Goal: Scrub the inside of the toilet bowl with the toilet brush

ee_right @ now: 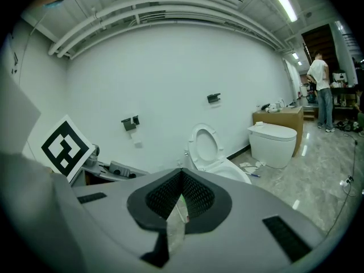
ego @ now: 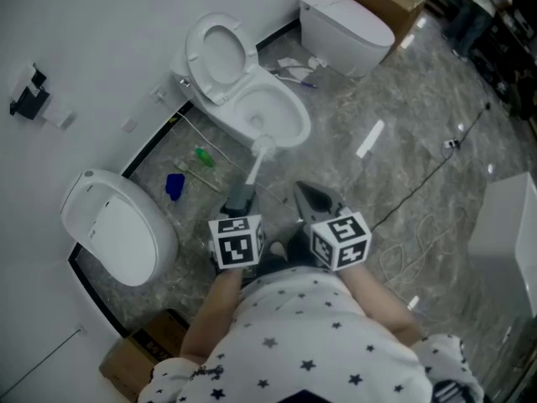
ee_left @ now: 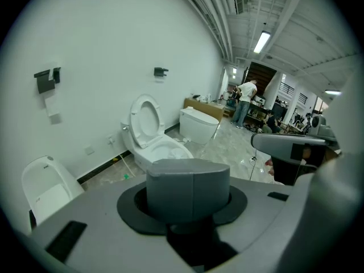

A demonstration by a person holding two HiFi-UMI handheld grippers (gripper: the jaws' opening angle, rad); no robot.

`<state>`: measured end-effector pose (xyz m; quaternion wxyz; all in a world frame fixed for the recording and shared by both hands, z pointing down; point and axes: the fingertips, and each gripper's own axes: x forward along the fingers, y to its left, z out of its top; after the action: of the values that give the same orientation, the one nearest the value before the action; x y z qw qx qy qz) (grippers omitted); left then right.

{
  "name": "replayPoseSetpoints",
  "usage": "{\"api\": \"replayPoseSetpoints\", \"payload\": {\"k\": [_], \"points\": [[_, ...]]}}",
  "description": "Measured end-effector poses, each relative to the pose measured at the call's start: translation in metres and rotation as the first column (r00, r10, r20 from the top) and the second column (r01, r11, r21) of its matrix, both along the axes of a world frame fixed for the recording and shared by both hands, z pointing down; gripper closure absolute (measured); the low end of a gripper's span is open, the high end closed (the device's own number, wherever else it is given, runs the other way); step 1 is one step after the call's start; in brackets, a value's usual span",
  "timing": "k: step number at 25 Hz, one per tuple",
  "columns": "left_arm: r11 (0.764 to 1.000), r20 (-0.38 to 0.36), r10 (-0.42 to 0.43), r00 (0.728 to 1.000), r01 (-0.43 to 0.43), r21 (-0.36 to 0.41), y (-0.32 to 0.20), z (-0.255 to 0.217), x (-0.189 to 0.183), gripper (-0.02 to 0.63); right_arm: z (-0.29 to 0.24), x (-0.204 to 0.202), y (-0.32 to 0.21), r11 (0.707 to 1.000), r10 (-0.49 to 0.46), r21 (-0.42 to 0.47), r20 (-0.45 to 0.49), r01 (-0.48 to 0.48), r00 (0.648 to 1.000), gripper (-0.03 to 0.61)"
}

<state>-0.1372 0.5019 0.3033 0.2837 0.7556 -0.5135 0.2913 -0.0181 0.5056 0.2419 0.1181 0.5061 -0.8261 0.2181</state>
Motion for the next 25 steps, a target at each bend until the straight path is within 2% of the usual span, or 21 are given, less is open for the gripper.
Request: {"api": "replayPoseSetpoints", "payload": {"k": [11,25], "points": [[0.999,0.009,-0.036,0.999,0.036,-0.019,-0.054,0.005,0.018,0.459,0.007,0.014,-0.060,0.998,-0.062,-0.012,0.014,0.063,0.998,0.579],[0.994,0.019,-0.091,0.996,0.092,-0.051,-0.144,0.007,0.042,0.459,0.004,0.041,-0.168,0.993,-0.115,-0.033,0.009,0.115,0.993,0.579]]}}
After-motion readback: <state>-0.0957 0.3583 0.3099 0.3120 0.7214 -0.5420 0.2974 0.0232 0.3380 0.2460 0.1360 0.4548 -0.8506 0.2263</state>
